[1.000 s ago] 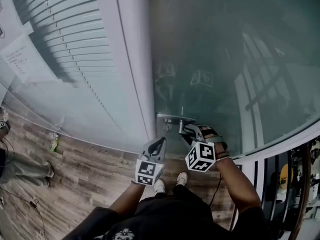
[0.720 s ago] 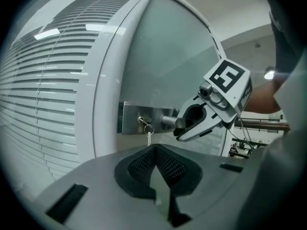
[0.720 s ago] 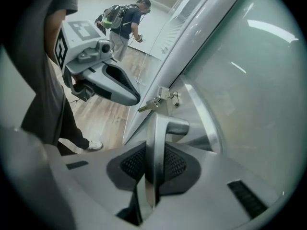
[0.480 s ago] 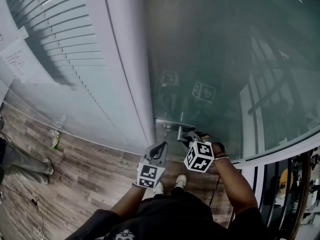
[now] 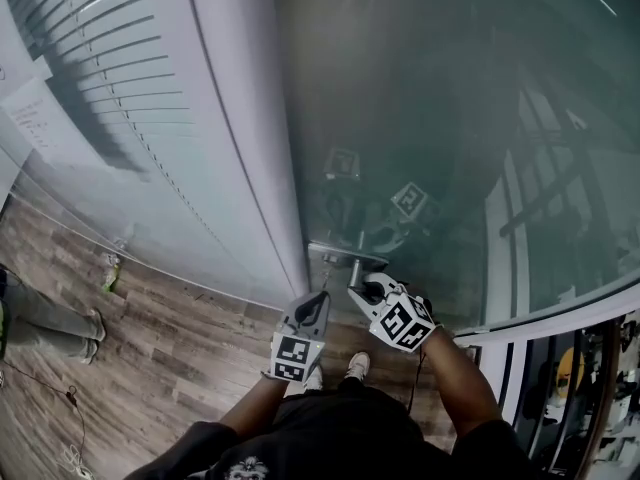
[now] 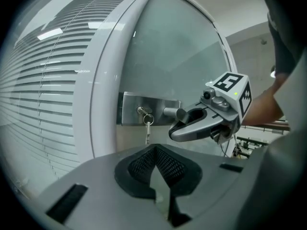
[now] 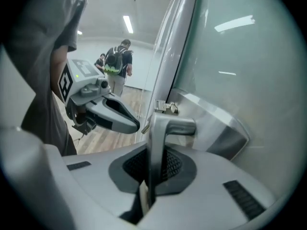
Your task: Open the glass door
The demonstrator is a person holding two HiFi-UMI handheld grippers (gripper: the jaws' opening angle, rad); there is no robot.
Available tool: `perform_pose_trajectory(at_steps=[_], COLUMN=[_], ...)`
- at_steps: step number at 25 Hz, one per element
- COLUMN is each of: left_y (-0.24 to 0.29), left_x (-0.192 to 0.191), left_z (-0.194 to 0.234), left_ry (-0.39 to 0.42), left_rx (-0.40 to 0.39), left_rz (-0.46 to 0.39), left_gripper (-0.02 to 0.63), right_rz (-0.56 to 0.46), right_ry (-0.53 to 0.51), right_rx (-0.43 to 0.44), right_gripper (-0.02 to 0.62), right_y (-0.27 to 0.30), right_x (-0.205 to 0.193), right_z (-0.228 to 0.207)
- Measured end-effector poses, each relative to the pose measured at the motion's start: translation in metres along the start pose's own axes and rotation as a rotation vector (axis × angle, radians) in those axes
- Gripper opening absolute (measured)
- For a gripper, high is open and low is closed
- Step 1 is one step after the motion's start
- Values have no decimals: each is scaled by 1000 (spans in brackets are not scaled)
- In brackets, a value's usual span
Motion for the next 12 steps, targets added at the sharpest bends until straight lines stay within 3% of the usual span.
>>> perform_pose_trajectory(at_steps=[4, 12], left_y=[7, 25], left_x=[2, 9], left_z=[0, -4], left_ry=[-6, 1], left_rx=[19, 44], left_rz=[2, 10], left_gripper=[3, 3], right_rz=[-132, -123], right_ry=[67, 84], right_rx=[22, 26], right_gripper=[21, 20], right_y=[7, 18], right_x=[-6, -7], right_z=[-7, -31])
Point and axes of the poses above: the fingertips, and each gripper's own axes: y forward along the fingers, z to its left, x out of its top, the point moved 10 cm from there along -y, backward along the fingers, and after that the axes turned 3 degrees about z, right-handed, at the moved point
